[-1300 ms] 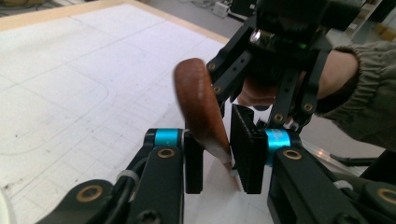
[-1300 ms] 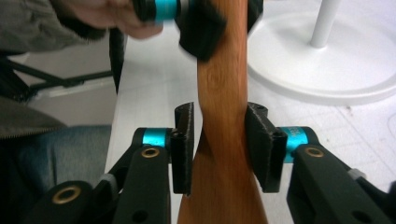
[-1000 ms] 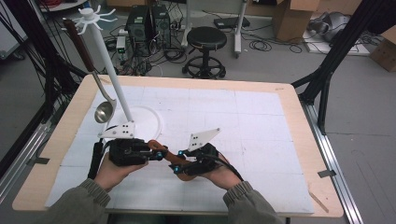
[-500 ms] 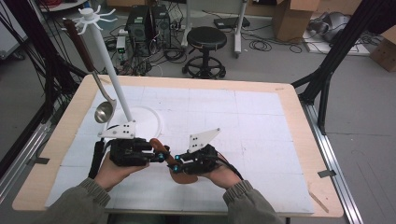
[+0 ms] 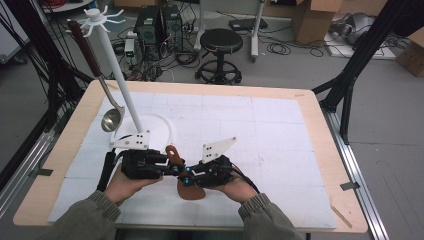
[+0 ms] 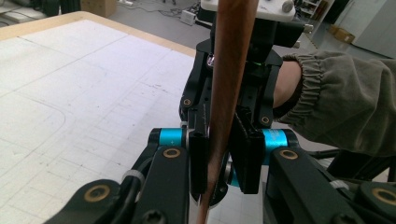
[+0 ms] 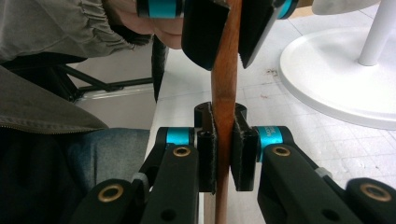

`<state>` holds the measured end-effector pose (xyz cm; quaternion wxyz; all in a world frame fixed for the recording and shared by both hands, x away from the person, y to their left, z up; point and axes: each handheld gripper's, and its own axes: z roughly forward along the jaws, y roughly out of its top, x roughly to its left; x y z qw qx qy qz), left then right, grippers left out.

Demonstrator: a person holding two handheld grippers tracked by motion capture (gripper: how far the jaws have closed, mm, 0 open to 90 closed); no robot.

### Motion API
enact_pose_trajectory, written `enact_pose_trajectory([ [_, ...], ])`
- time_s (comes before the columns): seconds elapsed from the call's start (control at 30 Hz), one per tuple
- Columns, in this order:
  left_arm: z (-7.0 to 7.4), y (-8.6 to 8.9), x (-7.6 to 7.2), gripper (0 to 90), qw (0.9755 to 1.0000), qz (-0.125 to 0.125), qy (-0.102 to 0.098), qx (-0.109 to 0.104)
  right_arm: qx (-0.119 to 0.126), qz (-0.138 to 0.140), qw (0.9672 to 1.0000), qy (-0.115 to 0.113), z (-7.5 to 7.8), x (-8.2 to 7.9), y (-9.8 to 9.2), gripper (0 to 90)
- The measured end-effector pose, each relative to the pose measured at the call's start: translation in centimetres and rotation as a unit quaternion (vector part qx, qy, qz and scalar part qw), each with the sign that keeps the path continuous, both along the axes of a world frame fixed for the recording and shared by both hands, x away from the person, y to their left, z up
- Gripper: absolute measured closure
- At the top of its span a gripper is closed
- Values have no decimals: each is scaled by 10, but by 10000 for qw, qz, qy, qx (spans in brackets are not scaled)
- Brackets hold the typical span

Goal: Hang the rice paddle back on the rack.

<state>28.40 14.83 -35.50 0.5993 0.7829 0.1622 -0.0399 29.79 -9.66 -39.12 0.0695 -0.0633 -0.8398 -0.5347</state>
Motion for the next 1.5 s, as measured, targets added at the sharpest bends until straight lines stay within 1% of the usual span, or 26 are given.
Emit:
enact_pose_trajectory([
  [0.07,1,0,-1,804,10000,-6,-64,18,8,23,10000,25,0,0,0,811],
  [0.1,1,1,-1,821,10000,32,-71,-6,16,-6,10000,-19,1,-1,0,783],
  [0.13,2,2,0,821,10000,21,-66,-12,20,-34,10000,24,1,-1,-1,777],
  [0.17,2,2,0,823,10000,58,-69,-36,22,-40,10000,13,1,-1,-1,761],
  [0.2,3,4,0,823,9999,66,-82,-34,-37,-96,9999,-29,1,-1,-2,734],
  [0.23,3,5,0,824,9999,88,-100,-34,-114,-134,9998,-16,1,-2,-3,727],
  [0.27,4,6,0,824,9999,99,-132,-13,-135,-132,9998,1,0,-2,-5,715],
  [0.33,5,8,0,825,9998,142,-157,37,-208,-216,9996,8,0,-3,-9,641],
  [0.4,6,10,1,825,9997,172,-176,63,-250,-282,9993,45,-1,-3,-14,611],
  [0.53,9,14,2,825,9993,246,-253,150,-337,-562,9978,43,-1,-1,-27,487],
  [0.57,10,15,2,825,9991,265,-277,176,-344,-639,9973,117,-1,-1,-31,464],
  [0.63,12,17,4,825,9989,293,-317,191,-342,-781,9963,69,-1,0,-38,419],
  [0.67,13,18,4,825,9989,308,-314,190,-354,-882,9954,98,0,-1,-41,394],
  [0.77,15,20,6,825,9985,367,-343,211,-366,-1029,9940,51,0,1,-49,343],
  [0.8,15,21,7,825,9985,381,-338,205,-390,-1108,9931,65,0,1,-52,326],
  [0.83,16,22,8,825,9984,393,-346,219,-383,-1160,9925,8,0,2,-55,316],
  [0.87,17,23,8,824,9982,407,-356,244,-411,-1209,9918,45,0,2,-57,305],
  [0.9,18,23,8,825,9981,415,-372,248,-396,-1265,9912,0,0,2,-60,295],
  [0.93,20,24,9,825,9981,425,-384,246,-406,-1342,9901,1,0,2,-63,270],
  [0.97,22,26,9,825,9979,440,-409,258,-408,-1419,9890,-48,0,2,-66,256],
  [1.0,23,26,10,825,9978,456,-419,255,-401,-1500,9878,-69,0,2,-69,255],
  [1.07,25,28,10,825,9975,493,-433,247,-416,-1583,9865,-98,0,2,-74,233],
  [1.1,27,30,11,825,9974,500,-448,262,-440,-1665,9850,-76,0,1,-77,217],
  [1.3,32,38,14,825,9965,633,-467,273,-409,-1974,9794,-134,0,0,-93,181],
  [1.33,33,40,14,825,9964,648,-474,283,-413,-2041,9780,-134,0,0,-96,179],
  [1.5,41,49,15,825,9954,760,-522,276,-448,-2203,9743,-165,-2,0,-105,167],
])
